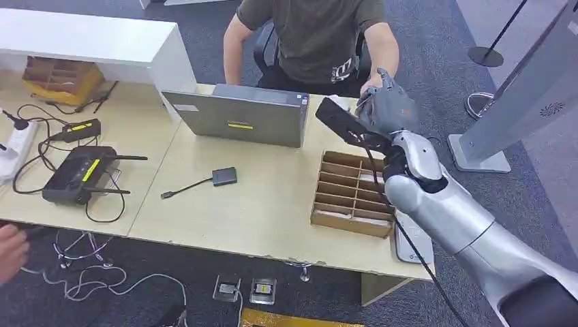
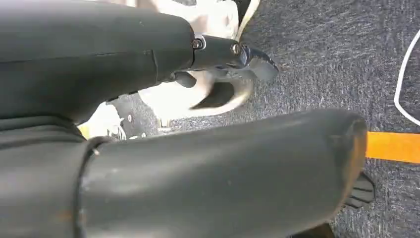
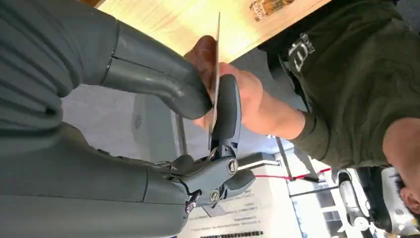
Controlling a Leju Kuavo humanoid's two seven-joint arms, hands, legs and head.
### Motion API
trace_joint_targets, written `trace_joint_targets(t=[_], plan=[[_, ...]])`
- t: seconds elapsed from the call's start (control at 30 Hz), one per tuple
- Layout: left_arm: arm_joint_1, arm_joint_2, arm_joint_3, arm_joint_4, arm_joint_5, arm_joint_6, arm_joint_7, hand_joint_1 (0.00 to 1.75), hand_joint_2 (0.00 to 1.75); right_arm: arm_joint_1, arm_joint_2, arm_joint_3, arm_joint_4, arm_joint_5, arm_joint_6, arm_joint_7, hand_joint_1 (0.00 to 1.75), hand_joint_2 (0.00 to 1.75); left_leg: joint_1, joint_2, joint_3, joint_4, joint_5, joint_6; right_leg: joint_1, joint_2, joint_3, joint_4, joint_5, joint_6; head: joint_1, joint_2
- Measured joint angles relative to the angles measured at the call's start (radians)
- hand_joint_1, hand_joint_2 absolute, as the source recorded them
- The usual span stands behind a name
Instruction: Pass the card to the sensor for recognition and then transmit it.
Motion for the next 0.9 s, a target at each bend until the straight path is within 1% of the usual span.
trace_joint_targets(t=[0.03, 0.13, 0.17, 0.37, 0.53, 0.7, 0.8, 0.9], plan=[[0.001, 0.0, 0.0, 0.0, -0.004, -0.001, 0.0, 0.0, 0.0, -0.004, 0.006, 0.013, 0.016, -0.007, -0.012, 0.005, 0.0, 1.75, 0.0, 0.0, 0.0, 0.0, 0.0, 0.0, 0.0, 0.0, 0.0, 0.0, 0.0, 0.0, -0.001, 0.0], [0.001, 0.0, 0.0, 0.0, -0.016, -0.01, 0.0, 0.0, 0.0, -0.008, 0.014, 0.043, 0.045, -0.019, -0.043, 0.024, 0.0, 1.75, 0.0, 0.0, 0.0, 0.0, 0.0, 0.0, 0.0, 0.0, 0.0, 0.0, 0.0, 0.0, 0.0, 0.0], [0.001, 0.0, 0.0, 0.0, -0.019, -0.011, 0.001, 0.0, 0.0, -0.01, 0.014, 0.052, 0.053, -0.02, -0.051, 0.028, 0.0, 0.0, 0.0, 0.0, 0.0, 0.0, 0.0, 0.0, 0.0, 0.0, 0.0, 0.0, 0.0, 0.0, 0.0, 0.0], [-0.003, 0.0, 0.0, 0.0, -0.038, -0.023, 0.015, 0.0, 0.0, -0.011, 0.014, 0.084, 0.083, -0.003, -0.098, 0.037, 0.0, 0.0, 0.0, 0.0, 0.001, 0.0, 0.0, 0.0, 0.0, 0.001, 0.0, 0.0, 0.0, 0.0, 0.0, 0.0], [-0.011, -0.003, 0.0, 0.0, -0.056, -0.032, 0.027, 0.0, 0.0, 0.002, 0.013, 0.095, 0.088, 0.067, -0.091, 0.055, 0.0, 0.0, 0.0, 0.001, 0.001, 0.0, 0.0, 0.0, 0.0, 0.002, 0.0, 0.0, 0.0, 0.0, -0.001, 0.0], [-0.017, -0.008, 0.0, 0.0, -0.064, -0.039, 0.034, 0.0, 0.0, 0.028, 0.004, 0.085, 0.078, 0.145, -0.06, 0.068, 0.0, 0.0, 0.0, 0.001, 0.001, 0.0, 0.0, 0.0, 0.0, 0.003, 0.0, 0.0, 0.0, 0.0, -0.001, 0.0], [-0.019, -0.01, 0.0, 0.0, -0.066, -0.047, 0.035, 0.0, 0.0, 0.049, -0.002, 0.057, 0.062, 0.198, -0.012, 0.085, 0.0, 0.0, 0.0, 0.001, 0.002, 0.0, 0.0, 0.0, 0.0, 0.003, 0.0, 0.0, 0.0, 0.0, 0.0, 0.0], [-0.019, -0.01, 0.0, 0.0, -0.066, -0.049, 0.035, 0.0, 0.0, 0.067, -0.01, 0.025, 0.047, 0.233, 0.011, 0.086, 0.0, 0.0, 0.0, 0.001, 0.001, 0.0, 0.0, 0.0, 0.0, 0.003, 0.0, 0.0, 0.0, 0.0, 0.0, 0.0]])
